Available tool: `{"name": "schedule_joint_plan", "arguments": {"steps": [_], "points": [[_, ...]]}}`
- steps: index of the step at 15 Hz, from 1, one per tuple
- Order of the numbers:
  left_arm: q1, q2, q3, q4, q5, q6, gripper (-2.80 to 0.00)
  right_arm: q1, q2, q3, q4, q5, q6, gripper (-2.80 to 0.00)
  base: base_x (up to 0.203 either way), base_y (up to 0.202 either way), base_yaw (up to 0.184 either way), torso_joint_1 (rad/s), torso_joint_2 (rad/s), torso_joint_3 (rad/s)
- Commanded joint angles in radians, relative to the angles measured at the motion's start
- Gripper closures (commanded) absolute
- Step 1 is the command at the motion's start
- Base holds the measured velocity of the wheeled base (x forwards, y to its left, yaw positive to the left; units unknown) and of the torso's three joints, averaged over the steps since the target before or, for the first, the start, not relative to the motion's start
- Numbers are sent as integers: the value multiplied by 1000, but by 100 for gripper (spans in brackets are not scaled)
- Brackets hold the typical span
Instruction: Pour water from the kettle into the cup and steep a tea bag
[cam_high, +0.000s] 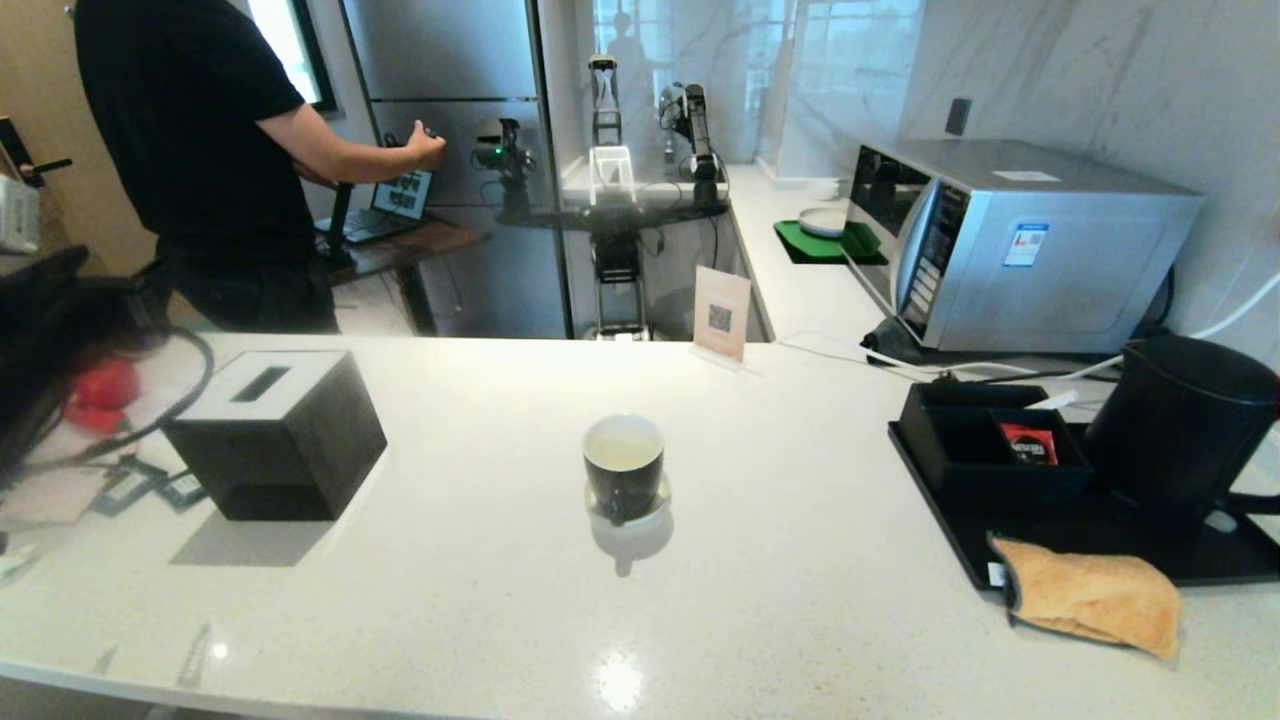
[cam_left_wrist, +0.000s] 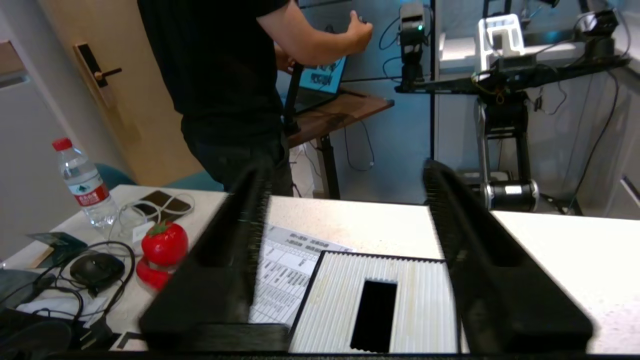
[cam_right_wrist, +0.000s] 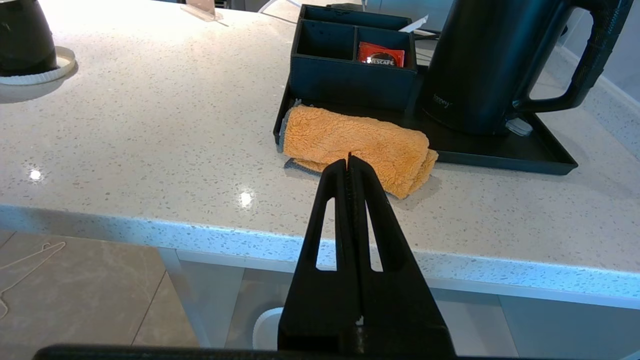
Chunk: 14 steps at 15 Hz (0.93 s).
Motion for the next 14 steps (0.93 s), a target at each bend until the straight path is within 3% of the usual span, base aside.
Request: {"name": "schedule_joint_plan", "arguments": {"steps": [1, 5, 9, 14], "points": [[-5, -50, 23, -7, 1, 1, 0, 0, 0, 0, -1, 0, -1, 0, 0, 0, 0, 0, 0, 0], [-27, -129, 147, -13, 3, 1, 0, 0, 0, 0, -1, 0, -1, 0, 0, 0, 0, 0, 0, 0], [-107, -198, 256, -36, 101, 1, 0, 0, 1, 0, -1, 0, -1, 0, 0, 0, 0, 0, 0, 0], [-146, -271, 431, -102, 115, 2, 0, 0, 0, 0, -1, 0, -1, 0, 0, 0, 0, 0, 0, 0]]}}
